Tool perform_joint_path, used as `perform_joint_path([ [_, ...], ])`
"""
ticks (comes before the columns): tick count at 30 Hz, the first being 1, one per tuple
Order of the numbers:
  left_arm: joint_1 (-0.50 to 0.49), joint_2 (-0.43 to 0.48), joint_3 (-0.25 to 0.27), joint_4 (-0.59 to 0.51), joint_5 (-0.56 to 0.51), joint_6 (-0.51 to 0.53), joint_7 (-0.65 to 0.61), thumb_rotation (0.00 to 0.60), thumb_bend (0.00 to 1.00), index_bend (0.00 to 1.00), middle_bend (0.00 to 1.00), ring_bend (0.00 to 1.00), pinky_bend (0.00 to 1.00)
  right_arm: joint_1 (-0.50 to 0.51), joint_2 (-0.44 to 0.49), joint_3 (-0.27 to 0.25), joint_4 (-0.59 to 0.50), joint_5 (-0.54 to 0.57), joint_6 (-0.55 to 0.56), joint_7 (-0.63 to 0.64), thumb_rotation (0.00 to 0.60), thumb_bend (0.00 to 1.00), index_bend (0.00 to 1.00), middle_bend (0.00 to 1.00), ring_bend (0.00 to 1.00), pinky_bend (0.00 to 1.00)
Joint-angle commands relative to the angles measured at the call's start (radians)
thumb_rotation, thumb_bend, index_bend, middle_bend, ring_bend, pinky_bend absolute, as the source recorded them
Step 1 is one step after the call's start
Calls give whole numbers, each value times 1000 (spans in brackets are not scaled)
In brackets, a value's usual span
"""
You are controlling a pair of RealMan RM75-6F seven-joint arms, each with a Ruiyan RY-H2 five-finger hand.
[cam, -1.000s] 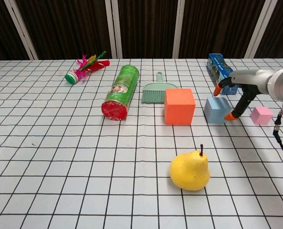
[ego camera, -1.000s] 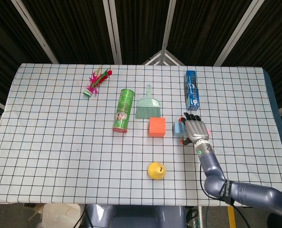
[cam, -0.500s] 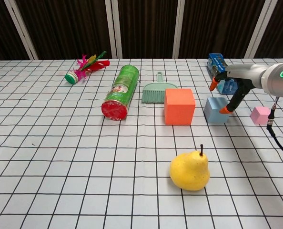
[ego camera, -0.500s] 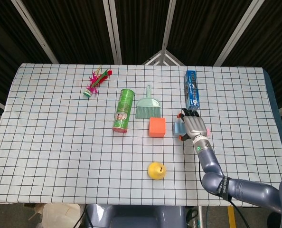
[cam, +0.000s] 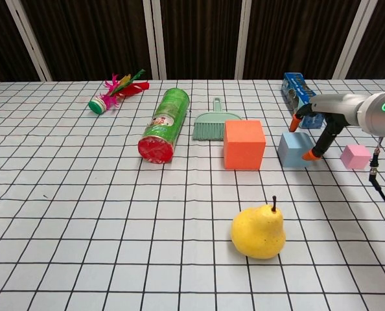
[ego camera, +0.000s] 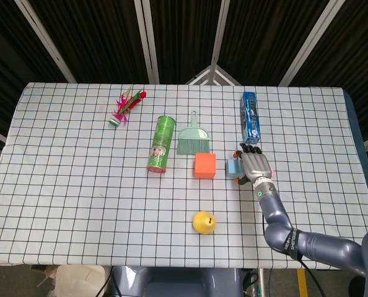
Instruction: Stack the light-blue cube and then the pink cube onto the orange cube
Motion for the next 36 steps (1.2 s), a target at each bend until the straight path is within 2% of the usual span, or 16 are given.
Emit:
perform_joint_path([
  [1, 2, 1, -1, 0, -1, 2, -3, 600, 161, 118, 0, 0, 0, 2, -1, 0, 1, -1, 3, -1, 600, 310, 313, 37, 14, 45],
  [19, 3, 3, -3, 3, -7, 0, -4, 600, 161, 118, 0, 0, 0, 17, -25, -9, 63, 3, -31, 2, 600, 310, 319, 37, 14, 45],
  [36, 0, 0, -4, -1, -12, -6, 11, 600, 161, 122, 0, 0, 0, 25, -19, -16, 81, 14, -63, 11, 600, 310, 399, 37, 13, 45],
])
